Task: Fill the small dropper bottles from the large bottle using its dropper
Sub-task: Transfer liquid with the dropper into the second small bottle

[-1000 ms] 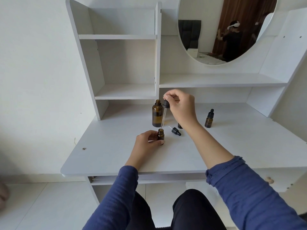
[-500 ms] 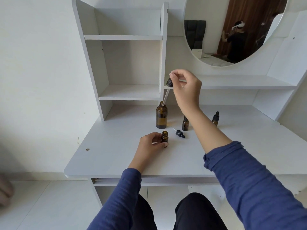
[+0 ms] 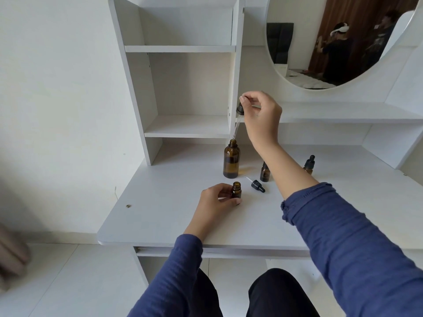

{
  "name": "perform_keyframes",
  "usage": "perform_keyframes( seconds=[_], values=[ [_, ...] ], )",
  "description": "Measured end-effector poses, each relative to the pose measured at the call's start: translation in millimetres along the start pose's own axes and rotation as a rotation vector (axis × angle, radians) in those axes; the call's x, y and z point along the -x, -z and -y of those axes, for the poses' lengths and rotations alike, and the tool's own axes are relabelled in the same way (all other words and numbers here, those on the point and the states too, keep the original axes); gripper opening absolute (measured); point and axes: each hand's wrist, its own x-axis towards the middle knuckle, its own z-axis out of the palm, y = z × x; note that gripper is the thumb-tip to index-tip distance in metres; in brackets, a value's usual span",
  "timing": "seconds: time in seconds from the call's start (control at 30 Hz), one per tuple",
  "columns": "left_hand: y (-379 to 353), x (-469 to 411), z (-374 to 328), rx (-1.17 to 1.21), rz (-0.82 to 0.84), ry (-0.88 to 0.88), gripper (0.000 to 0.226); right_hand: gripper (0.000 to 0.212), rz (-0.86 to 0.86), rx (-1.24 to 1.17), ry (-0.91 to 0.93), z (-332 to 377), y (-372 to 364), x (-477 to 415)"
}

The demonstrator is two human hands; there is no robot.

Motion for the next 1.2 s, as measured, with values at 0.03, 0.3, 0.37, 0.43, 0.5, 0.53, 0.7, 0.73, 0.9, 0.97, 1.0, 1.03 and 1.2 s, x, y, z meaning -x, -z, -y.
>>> perform_keyframes(
  seconds=[0.03,0.3,0.37,0.43,0.5,0.53,0.7,0.73,0.9,0.97,1.0,1.03,1.2],
  values=[
    [0.1,-0.1,-0.1,0.004,0.0,0.002,0.026,0.008,0.004,-0.001,-0.004,-1.1,-0.5,0.4],
    [1.0,-0.2,-1.7,0.016,0.009,0.006,0.027,0.008,0.079,0.045,-0.02,-12.5,-6.7,3.3],
    [1.2,-0.1,-2.1,0.015,0.012,0.008,0.027,0.008,0.13,0.077,-0.06,-16.4,-9.4,8.0],
    [1.3,0.2,-2.2,0.023,0.016,0.007,0.026,0.008,0.185,0.106,-0.113,-22.1,-11.4,15.0],
    [1.2,0.5,-2.2,0.033,0.017,0.009,0.026,0.008,0.241,0.124,-0.162,-28.3,-11.8,22.2],
    [1.1,0.5,-2.0,0.034,0.017,0.011,0.026,0.009,0.266,0.123,-0.192,-30.8,-11.6,25.4],
    [1.2,0.9,-1.2,0.016,0.011,0.007,0.024,0.01,0.308,0.119,-0.281,-38.7,-8.6,36.6],
    [1.4,0.4,-1.8,0.01,0.011,0.004,0.024,0.01,0.308,0.118,-0.288,-38.8,-8.5,37.3],
    [0.9,1.2,-4.8,-0.019,0.006,0.005,0.025,0.01,0.322,0.115,-0.335,-38.5,-8.9,38.2],
    [1.2,1.1,-5.6,-0.028,0.001,-0.001,0.025,0.011,0.333,0.119,-0.346,-37.1,-9.1,37.1],
    [1.1,1.4,-5.7,-0.034,0.002,-0.003,0.026,0.011,0.338,0.12,-0.355,-36.3,-9.0,36.8],
    [1.1,1.3,-6.1,-0.039,0.001,-0.004,0.026,0.011,0.34,0.12,-0.359,-35.4,-9.1,36.3],
    [0.9,0.0,-6.0,-0.05,-0.007,-0.001,0.026,0.012,0.343,0.12,-0.364,-34.4,-10.5,37.6]
  ],
)
